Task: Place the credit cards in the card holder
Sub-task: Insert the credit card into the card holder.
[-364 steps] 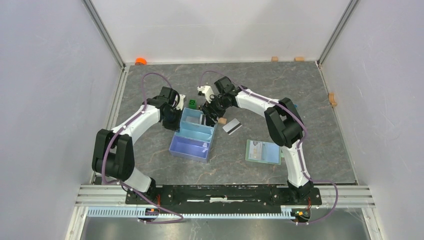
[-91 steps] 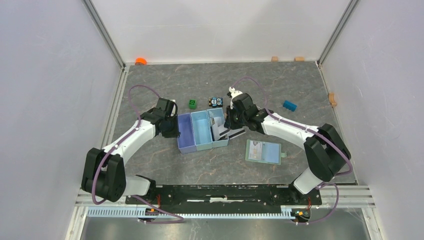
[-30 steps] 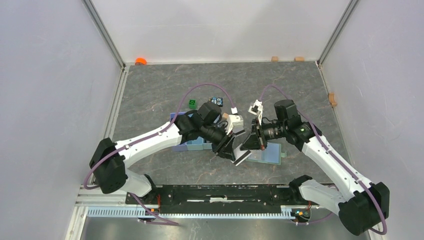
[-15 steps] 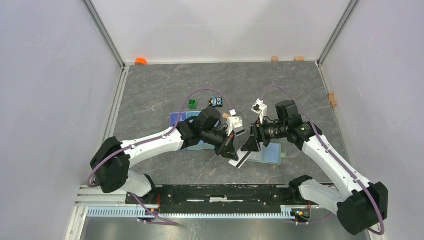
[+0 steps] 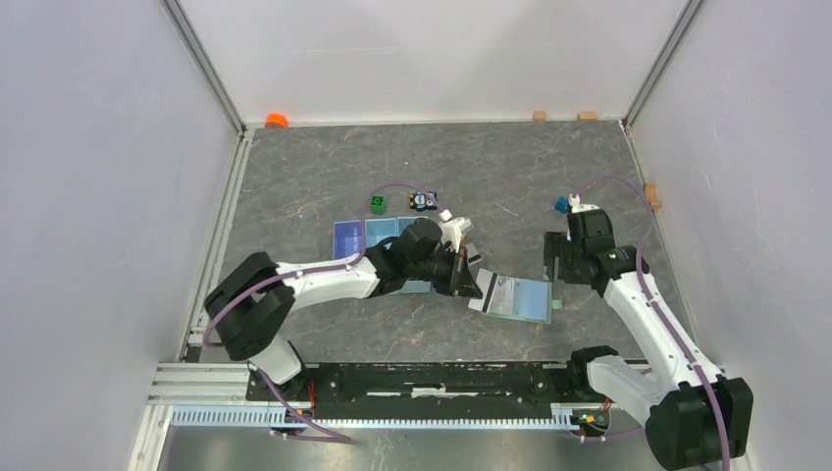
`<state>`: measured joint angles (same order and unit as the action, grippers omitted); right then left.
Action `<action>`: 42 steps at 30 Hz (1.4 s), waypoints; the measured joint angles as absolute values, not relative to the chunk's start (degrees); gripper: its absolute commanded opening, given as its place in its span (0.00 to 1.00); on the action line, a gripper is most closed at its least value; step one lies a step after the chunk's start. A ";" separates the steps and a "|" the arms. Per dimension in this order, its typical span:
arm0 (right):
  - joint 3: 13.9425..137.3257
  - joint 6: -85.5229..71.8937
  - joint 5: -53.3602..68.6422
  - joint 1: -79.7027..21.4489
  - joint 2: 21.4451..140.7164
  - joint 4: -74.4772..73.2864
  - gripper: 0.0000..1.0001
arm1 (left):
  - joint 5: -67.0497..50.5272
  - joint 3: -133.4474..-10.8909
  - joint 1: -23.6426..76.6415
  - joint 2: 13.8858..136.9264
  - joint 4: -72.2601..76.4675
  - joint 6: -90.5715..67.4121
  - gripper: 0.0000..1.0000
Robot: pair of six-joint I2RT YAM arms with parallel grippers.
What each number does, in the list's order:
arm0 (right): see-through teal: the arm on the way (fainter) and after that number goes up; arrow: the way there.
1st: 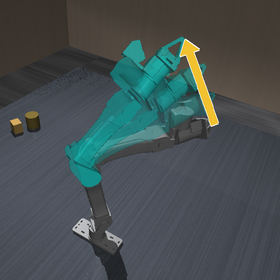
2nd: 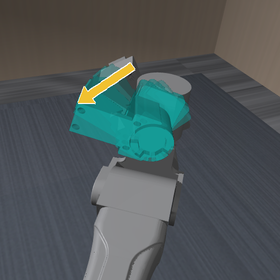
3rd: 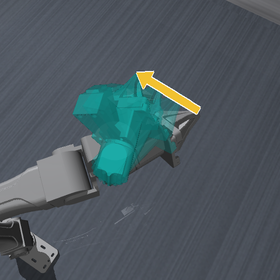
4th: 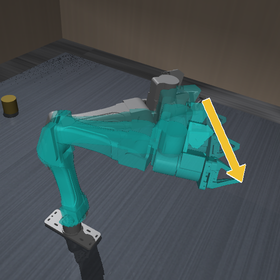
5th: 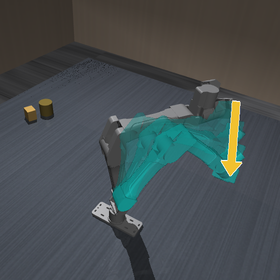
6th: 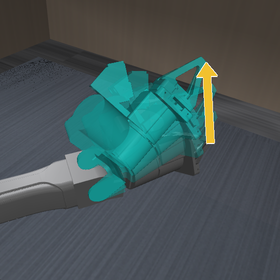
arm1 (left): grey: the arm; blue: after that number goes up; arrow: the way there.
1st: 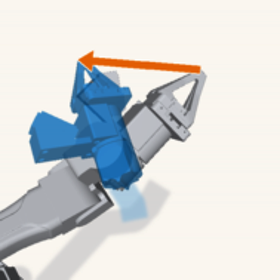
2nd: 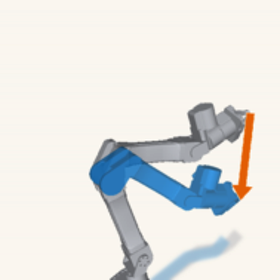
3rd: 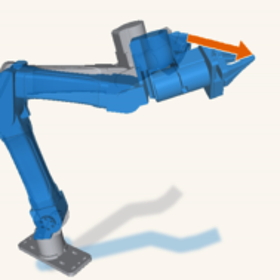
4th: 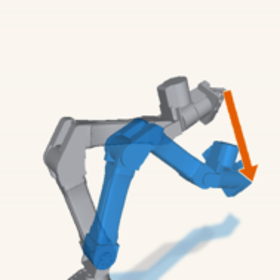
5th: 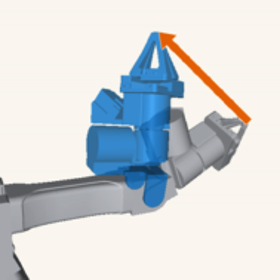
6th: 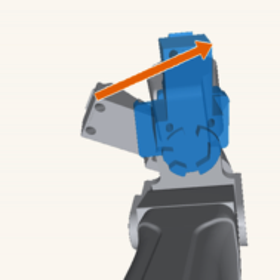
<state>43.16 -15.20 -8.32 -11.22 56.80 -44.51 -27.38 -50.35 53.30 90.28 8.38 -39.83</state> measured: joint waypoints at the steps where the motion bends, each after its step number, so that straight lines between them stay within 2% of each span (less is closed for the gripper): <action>1: 42.15 -15.57 -9.96 -10.63 56.58 -44.49 0.82 | -27.09 -50.54 53.52 91.35 8.93 -40.62 0.02; 5: 37.39 -16.75 -11.42 -9.06 57.58 -44.12 0.74 | -26.85 -52.75 54.61 96.12 9.13 -42.78 0.02; 11: 33.45 -17.23 -10.87 -8.58 59.90 -42.57 0.51 | -26.06 -55.94 55.59 99.24 9.15 -43.35 0.02; 16: 33.17 -16.82 -10.85 -8.54 61.69 -39.27 0.39 | -26.06 -59.46 55.70 103.81 9.50 -44.07 0.02; 25: 31.94 -15.70 -10.85 -8.49 62.92 -36.86 0.00 | -26.17 -64.73 55.70 111.63 9.08 -46.30 0.02; 42: 31.90 -15.55 -10.83 -8.49 64.40 -36.38 0.00 | -29.58 -67.92 55.75 118.37 10.92 -51.81 0.02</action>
